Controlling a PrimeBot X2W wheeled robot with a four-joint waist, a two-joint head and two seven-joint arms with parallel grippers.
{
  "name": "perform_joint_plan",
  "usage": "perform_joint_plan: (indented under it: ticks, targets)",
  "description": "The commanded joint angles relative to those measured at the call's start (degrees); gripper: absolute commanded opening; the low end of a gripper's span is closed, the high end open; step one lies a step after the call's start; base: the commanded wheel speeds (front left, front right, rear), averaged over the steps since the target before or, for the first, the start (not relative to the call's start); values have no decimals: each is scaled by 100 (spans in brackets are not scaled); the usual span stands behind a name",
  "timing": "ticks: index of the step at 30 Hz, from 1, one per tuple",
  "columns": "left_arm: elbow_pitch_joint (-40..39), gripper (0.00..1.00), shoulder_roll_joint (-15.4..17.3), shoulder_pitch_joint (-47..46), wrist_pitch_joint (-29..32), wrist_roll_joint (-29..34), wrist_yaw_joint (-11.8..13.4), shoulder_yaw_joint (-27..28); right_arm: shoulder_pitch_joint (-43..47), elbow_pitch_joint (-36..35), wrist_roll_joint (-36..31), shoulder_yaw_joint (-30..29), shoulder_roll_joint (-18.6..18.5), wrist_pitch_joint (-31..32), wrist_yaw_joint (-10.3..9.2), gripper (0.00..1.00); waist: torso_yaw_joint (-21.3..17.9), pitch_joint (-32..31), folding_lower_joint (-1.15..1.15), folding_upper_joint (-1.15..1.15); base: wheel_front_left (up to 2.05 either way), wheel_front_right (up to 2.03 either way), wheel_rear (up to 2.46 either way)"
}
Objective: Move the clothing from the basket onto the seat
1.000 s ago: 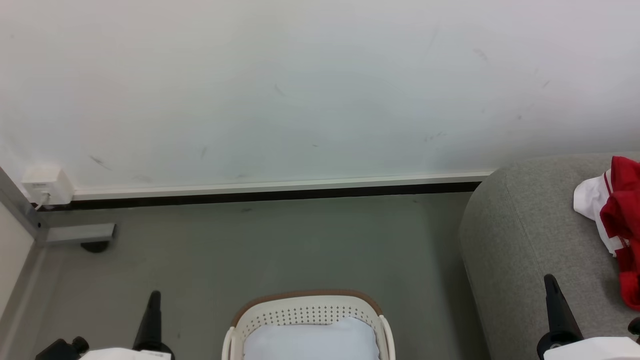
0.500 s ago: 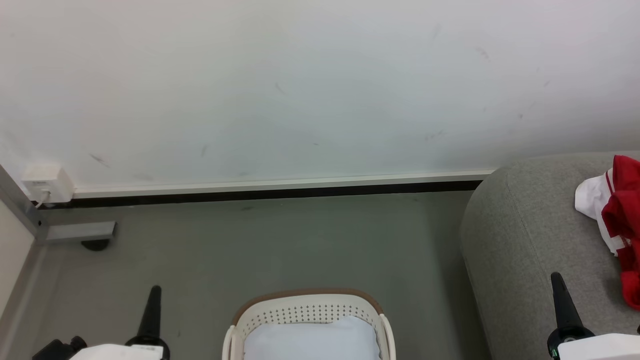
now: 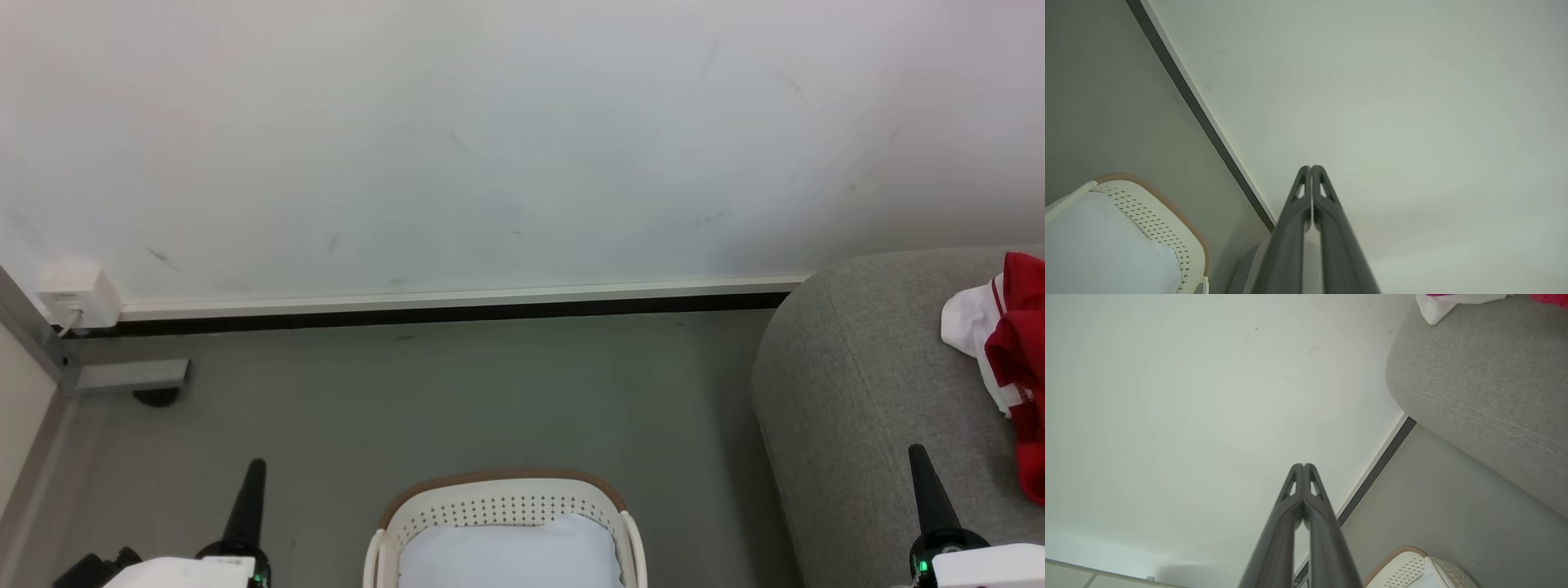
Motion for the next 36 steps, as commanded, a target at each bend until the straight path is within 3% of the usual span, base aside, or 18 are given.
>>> perform_joint_plan:
  ticks: [1,36]
  targets:
    - [-54,0,26,-91,24,-177,-40,32,-131,-61,151,-42,-17,43,-8,0,1,2,0,0,0,0,0]
    - [-121,0,5,-161,418,-1655,-49,78,-160,-50,1543,-370,45,456,-11,0,30,67,0,0,0,0,0]
